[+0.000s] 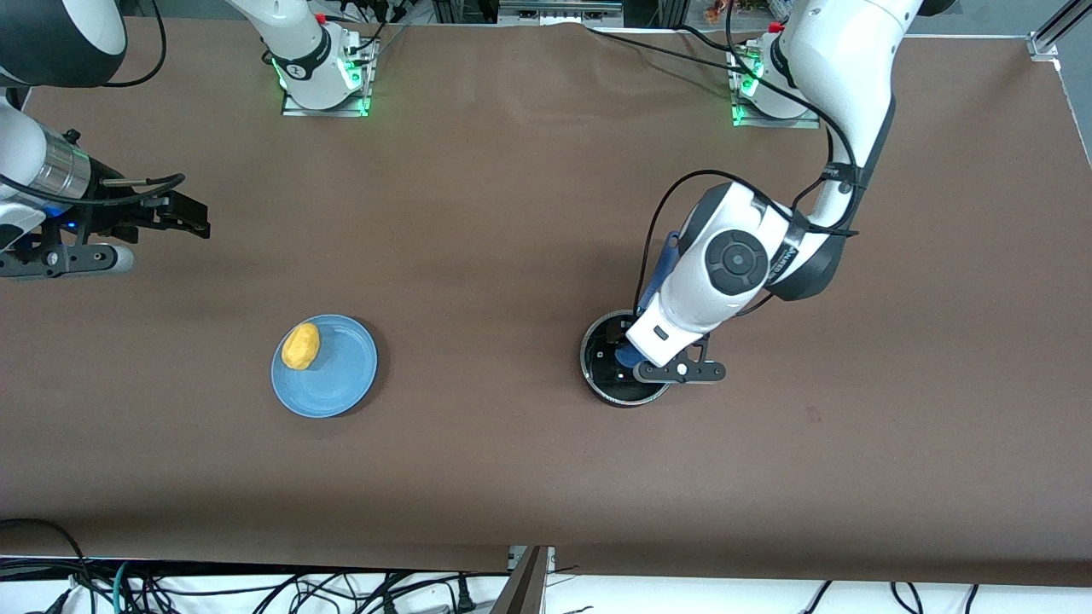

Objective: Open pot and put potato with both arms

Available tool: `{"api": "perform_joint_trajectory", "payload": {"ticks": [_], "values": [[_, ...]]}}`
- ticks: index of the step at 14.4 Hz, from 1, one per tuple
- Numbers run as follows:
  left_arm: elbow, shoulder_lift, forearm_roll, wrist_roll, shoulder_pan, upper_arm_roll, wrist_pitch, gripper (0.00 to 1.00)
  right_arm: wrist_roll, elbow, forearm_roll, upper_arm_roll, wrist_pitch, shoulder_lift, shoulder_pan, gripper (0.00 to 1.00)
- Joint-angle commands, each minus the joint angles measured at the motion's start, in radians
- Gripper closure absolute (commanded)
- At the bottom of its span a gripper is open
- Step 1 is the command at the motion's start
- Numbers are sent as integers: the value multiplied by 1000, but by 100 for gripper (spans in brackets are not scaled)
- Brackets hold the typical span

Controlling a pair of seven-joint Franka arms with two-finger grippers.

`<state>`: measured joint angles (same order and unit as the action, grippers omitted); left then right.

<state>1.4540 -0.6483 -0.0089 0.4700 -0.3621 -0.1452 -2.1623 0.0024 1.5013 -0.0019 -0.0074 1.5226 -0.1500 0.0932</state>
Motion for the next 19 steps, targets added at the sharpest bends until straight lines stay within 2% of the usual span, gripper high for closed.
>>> {"api": "perform_joint_trajectory", "payload": {"ticks": [1,5,9,11,12,14,17,19], "values": [[-40,-33,75,10,-20,10,-2,0,-7,0,0,20,-16,6,-18,0],[-38,-62,76,12,-37,10,-60,0,-7,-1,-3,20,-16,4,-18,0],[-38,-73,110,13,-54,10,-60,0,-4,-4,-3,18,-7,-5,-20,0],[-38,-67,116,7,-54,10,-60,6,-5,-4,-12,17,-4,-2,-16,0],[-38,-65,116,6,-54,10,-59,11,-7,-12,-29,17,-4,-2,-12,0],[-40,-63,116,9,-54,10,-56,15,-7,-19,-70,17,10,-3,11,0],[-38,-63,119,7,-54,12,-56,18,1,-19,-67,17,56,-3,20,0],[-38,-63,119,7,-54,12,-57,30,-4,-18,-58,15,106,-29,19,0]]}}
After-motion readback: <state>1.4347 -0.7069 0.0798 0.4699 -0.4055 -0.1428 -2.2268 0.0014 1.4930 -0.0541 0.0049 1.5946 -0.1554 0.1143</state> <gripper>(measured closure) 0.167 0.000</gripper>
